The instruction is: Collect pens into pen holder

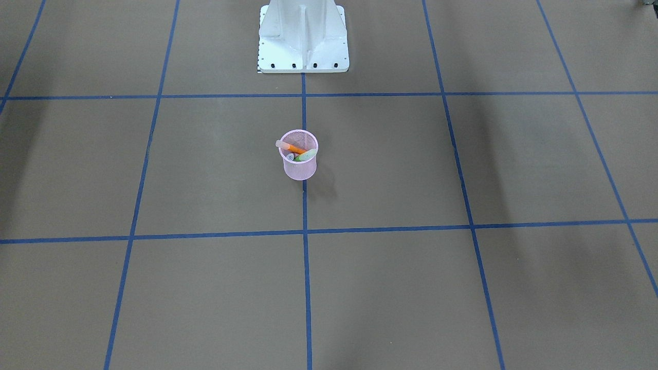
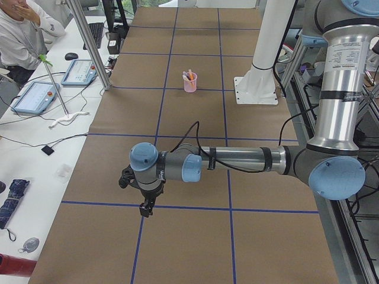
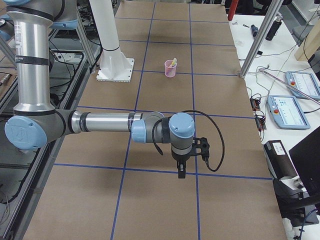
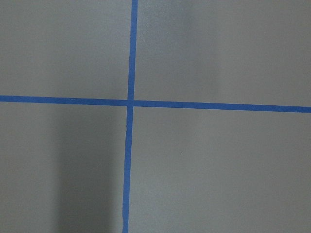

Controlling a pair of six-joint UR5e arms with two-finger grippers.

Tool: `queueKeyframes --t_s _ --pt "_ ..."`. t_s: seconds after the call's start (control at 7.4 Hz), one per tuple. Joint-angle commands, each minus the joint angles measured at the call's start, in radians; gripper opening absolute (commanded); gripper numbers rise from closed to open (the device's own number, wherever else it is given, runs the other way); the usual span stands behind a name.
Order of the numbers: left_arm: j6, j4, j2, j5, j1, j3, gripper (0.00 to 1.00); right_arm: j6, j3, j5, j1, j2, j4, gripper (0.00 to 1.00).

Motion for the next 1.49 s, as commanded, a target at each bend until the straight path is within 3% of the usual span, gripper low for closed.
queueKeyframes --t_s 0.0,1.35 --pt "0.009 0.078 0.124 0.0 -0.029 -0.165 1.0 0.053 0.009 0.005 -0.02 0.018 -0.002 1.0" --pt "0.006 0.066 0.169 0.006 -0.034 -0.166 1.0 0.058 0.007 0.005 -0.027 -0.045 0.009 1.0"
